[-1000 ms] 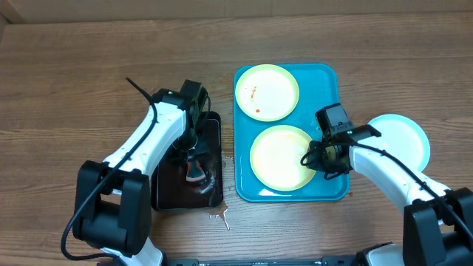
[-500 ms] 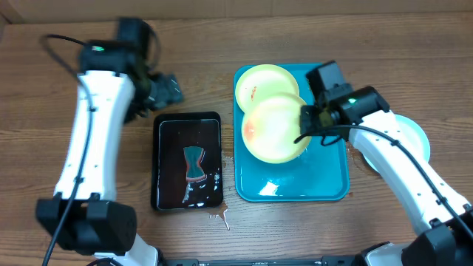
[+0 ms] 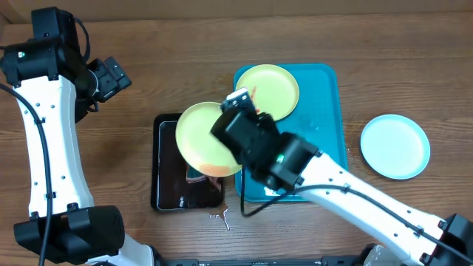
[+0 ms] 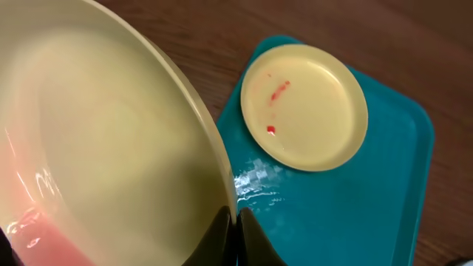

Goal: Clean dirty plates on tray and stack at the side
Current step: 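Lift the yellow plate with the right gripper and tilt it over the black tray, then carry the yellow plate right and stack it on the white plate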

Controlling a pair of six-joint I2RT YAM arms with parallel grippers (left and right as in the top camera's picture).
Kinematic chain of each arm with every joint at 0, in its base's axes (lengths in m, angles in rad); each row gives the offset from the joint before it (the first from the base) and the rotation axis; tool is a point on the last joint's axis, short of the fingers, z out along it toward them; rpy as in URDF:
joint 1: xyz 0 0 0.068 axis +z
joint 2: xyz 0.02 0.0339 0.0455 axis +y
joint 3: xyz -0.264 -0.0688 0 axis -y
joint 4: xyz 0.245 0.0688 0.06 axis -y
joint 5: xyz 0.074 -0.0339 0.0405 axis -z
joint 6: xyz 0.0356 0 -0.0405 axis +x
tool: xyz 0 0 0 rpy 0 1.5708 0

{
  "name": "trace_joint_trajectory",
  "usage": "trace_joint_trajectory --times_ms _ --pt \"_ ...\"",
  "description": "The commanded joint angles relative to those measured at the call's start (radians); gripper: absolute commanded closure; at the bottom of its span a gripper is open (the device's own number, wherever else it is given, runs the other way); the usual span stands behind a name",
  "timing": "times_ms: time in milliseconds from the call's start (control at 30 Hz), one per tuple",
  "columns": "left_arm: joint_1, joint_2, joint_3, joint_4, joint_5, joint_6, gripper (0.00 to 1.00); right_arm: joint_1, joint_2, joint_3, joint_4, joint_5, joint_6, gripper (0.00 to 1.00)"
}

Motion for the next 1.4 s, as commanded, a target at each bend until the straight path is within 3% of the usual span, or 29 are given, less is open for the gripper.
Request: trace_joint_trajectory --times_ms 0,167,433,600,733,1367 --pt "-0.002 -0.01 0.013 -0.002 -0.002 0.022 0.0 0.053 0.005 0.021 0.014 0.147 0.0 0.96" --pt "-0.002 -0.01 0.013 -0.002 -0.002 0.022 0.0 0.1 0.054 0.02 0.048 0.198 0.0 0.96" --pt "-0.002 -0.01 0.013 -0.002 -0.002 0.022 0.0 0.187 0.145 0.021 0.073 0.537 -0.002 0.96" --pt "-0.002 -0.01 0.013 -0.002 -0.002 0.022 0.0 0.248 0.143 0.024 0.123 0.64 -0.109 0.96" --pt "-0.002 -0.01 0.013 -0.002 -0.002 0.022 0.0 0.273 0.143 0.024 0.166 0.658 -0.206 0.96" --pt "-0.002 -0.01 0.013 -0.002 -0.002 0.022 0.0 0.288 0.143 0.024 0.192 0.748 -0.21 0.96"
